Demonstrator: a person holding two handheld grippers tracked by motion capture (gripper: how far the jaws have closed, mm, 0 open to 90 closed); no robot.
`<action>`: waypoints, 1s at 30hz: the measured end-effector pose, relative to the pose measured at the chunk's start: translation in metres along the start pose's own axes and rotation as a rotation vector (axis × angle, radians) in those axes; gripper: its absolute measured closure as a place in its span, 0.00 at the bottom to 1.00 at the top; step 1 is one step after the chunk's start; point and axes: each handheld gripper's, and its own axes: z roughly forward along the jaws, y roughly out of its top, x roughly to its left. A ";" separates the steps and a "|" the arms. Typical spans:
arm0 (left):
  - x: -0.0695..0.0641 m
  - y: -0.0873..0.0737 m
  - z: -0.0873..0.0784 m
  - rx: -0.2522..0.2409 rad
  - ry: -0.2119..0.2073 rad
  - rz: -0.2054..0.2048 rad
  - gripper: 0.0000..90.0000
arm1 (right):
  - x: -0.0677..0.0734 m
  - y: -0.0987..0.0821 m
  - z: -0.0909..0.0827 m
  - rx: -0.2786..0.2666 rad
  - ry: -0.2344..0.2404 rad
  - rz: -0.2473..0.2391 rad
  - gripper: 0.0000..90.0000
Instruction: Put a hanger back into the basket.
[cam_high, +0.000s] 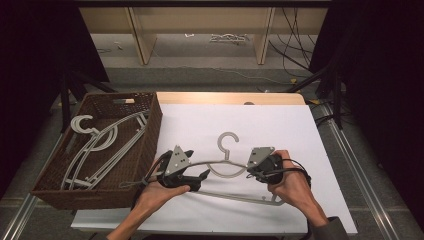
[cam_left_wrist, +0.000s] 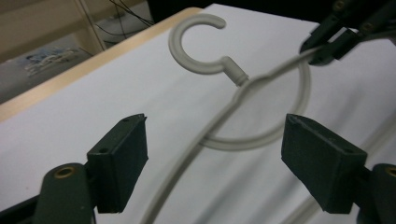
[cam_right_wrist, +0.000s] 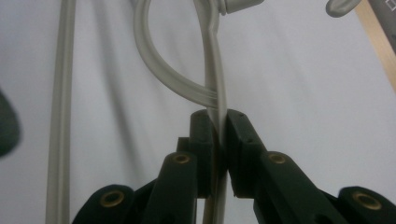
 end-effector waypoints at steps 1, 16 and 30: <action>0.001 0.002 0.002 0.009 -0.007 -0.007 0.28 | 0.000 0.000 -0.001 -0.006 -0.005 0.000 0.91; -0.002 0.011 0.031 0.134 -0.042 0.076 0.34 | 0.002 0.005 -0.016 -0.041 -0.013 -0.030 0.91; -0.004 0.015 0.046 0.179 -0.132 0.172 0.67 | 0.008 0.011 -0.020 -0.068 -0.001 -0.089 0.91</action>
